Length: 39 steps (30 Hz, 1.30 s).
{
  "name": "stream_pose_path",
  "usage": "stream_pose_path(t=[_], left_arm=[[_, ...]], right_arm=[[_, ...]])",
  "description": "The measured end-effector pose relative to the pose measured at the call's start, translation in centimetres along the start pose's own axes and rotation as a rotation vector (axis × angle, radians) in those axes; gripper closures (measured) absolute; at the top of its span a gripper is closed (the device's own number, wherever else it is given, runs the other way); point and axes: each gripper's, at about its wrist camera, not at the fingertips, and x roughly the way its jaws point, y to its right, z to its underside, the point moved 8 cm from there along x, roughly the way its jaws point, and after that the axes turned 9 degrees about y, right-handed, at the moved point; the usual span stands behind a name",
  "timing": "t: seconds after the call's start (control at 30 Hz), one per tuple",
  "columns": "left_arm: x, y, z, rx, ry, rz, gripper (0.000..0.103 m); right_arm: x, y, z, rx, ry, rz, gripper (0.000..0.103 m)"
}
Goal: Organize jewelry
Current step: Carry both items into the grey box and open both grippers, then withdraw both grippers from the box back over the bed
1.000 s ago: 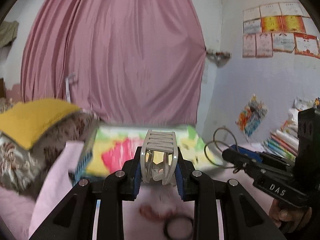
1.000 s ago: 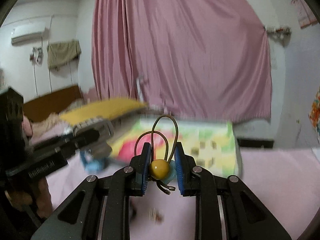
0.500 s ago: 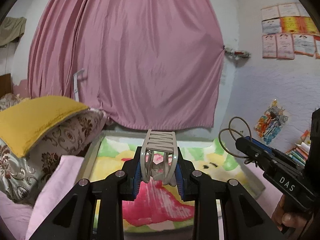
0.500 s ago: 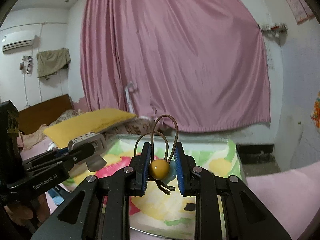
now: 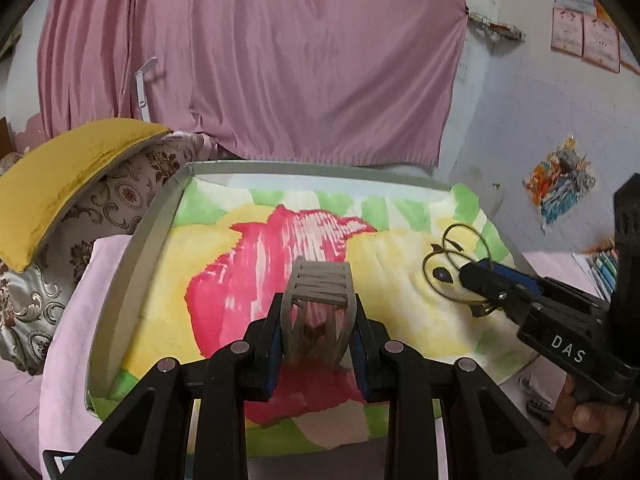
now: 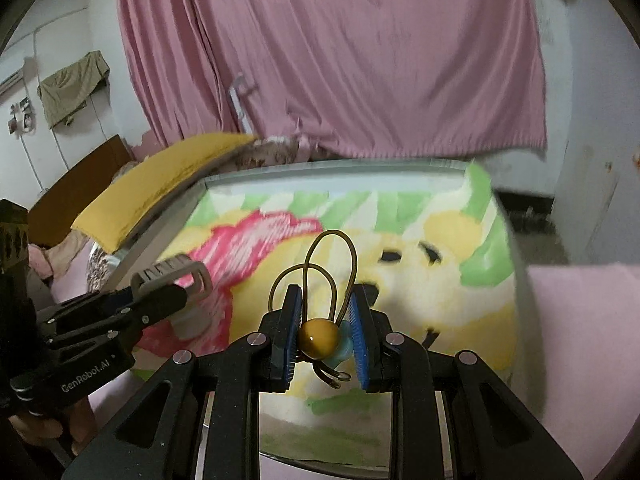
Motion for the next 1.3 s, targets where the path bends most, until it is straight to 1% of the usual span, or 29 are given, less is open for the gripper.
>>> stream_pose_path(t=[0.1,0.27,0.33,0.4,0.47,0.53,0.57,0.63,0.67,0.7,0.77,0.83,0.9,0.93,0.97,1.0,1.03,1.07,1.17,1.23,1.3], left_arm=[[0.0,0.2,0.1,0.007,-0.016,0.005,0.076],[0.4,0.0,0.4,-0.01,-0.046,0.019,0.076],[0.4,-0.1,0.4,-0.015,-0.052,0.021,0.076],[0.4,-0.1,0.4,-0.023,-0.054,0.027,0.076],[0.4,-0.2,0.6,-0.03,-0.063,0.032,0.075],[0.2,-0.1,0.8,-0.045,-0.068,0.044,0.073],[0.1,-0.1,0.8,-0.049,-0.066,0.05,0.071],[-0.5,0.1,0.7,-0.055,-0.043,0.064,0.065],[-0.7,0.1,0.7,-0.058,-0.035,0.07,0.056],[-1.3,0.2,0.5,-0.065,-0.013,0.081,0.046],[-2.4,0.3,0.2,-0.074,0.036,0.093,0.042],[-3.2,0.4,-0.1,-0.067,0.066,0.093,0.04],[-4.0,0.5,-0.1,-0.062,0.09,0.092,0.034],[-4.6,0.5,-0.1,-0.062,0.107,0.09,0.031],[-5.1,0.5,-0.2,-0.063,0.125,0.085,0.026],[-5.5,0.4,-0.2,-0.064,0.142,0.08,0.023],[-6.0,0.3,-0.2,-0.065,0.159,0.075,0.023],[-6.7,0.3,-0.1,-0.064,0.177,0.068,0.02],[-8.1,0.0,0.1,-0.067,0.214,0.045,0.006],[-9.5,-0.3,0.3,-0.079,0.257,0.028,0.003],[-10.6,-0.5,0.5,-0.082,0.282,0.02,0.001]], right_arm=[[0.3,-0.1,1.3,0.017,-0.045,-0.002,0.082],[0.5,-0.2,1.8,0.025,-0.048,0.0,0.08],[0.5,-0.2,1.9,0.033,-0.049,-0.006,0.076],[-0.1,0.0,1.6,0.037,-0.039,-0.003,0.061],[-0.7,-0.1,1.3,0.037,-0.024,0.001,0.057],[-1.6,-0.2,1.1,0.026,0.003,0.014,0.056],[-2.0,-0.2,0.9,0.024,0.017,0.018,0.054],[-3.1,-0.1,0.6,0.023,0.047,0.022,0.045],[-3.5,0.0,0.5,0.021,0.058,0.026,0.037],[-4.1,0.0,0.4,0.014,0.076,0.034,0.031],[-5.3,0.0,0.1,-0.005,0.115,0.052,0.029],[-6.7,-0.1,0.0,-0.012,0.16,0.065,0.022],[-8.0,-0.2,-0.3,-0.013,0.205,0.069,0.01],[-8.7,-0.2,-0.5,-0.018,0.228,0.074,0.008],[-9.4,-0.2,-0.5,-0.025,0.25,0.081,0.005],[-10.1,-0.2,-0.6,-0.033,0.271,0.088,0.003],[-10.6,-0.2,-0.7,-0.038,0.287,0.091,0.002],[-11.4,-0.2,-0.7,-0.043,0.308,0.095,0.002],[-13.2,-0.5,-0.4,-0.052,0.346,0.091,0.002],[-14.3,-0.8,0.0,-0.064,0.369,0.092,0.002],[-15.5,-0.9,0.3,-0.072,0.39,0.092,0.002]])
